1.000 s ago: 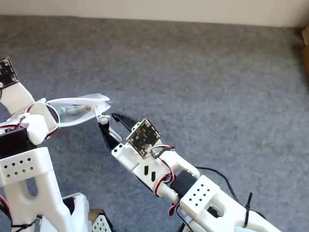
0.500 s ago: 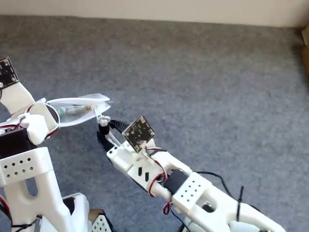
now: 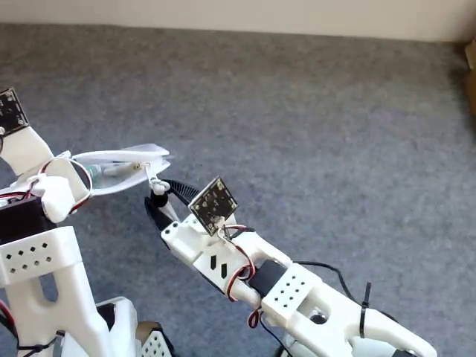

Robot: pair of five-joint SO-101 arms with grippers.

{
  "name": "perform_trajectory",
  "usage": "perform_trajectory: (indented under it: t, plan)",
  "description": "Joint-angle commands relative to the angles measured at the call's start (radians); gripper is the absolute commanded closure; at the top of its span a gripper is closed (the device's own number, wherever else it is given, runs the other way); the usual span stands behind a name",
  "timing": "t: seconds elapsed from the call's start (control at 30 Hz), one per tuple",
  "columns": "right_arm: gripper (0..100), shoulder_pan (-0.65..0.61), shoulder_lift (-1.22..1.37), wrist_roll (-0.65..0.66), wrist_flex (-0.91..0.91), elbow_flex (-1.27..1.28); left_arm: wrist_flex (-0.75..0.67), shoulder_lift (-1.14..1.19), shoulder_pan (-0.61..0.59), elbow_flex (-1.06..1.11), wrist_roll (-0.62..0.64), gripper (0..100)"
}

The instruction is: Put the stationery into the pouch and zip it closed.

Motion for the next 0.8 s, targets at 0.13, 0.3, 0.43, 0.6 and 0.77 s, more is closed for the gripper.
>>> perform_trajectory:
  t: [0.13,0.3,0.43,0.6,0.77]
  plan:
    - [90.7,0.013,-0.002,-0.006,-0.027,-0.051,-0.017,0.004,0.019,0.001,-0.009,94]
    - [99.0,0.045,-0.002,0.078,-0.027,-0.051,-0.017,0.004,0.019,0.001,-0.009,94]
    - [99.4,0.05,-0.002,0.091,-0.021,-0.051,-0.015,0.004,0.019,0.001,-0.009,95]
    - [99.5,0.051,-0.002,0.092,-0.016,-0.05,-0.015,0.004,0.019,0.001,-0.009,95]
    - [99.5,0.051,-0.002,0.092,0.107,-0.059,-0.015,0.004,0.019,0.001,-0.009,95]
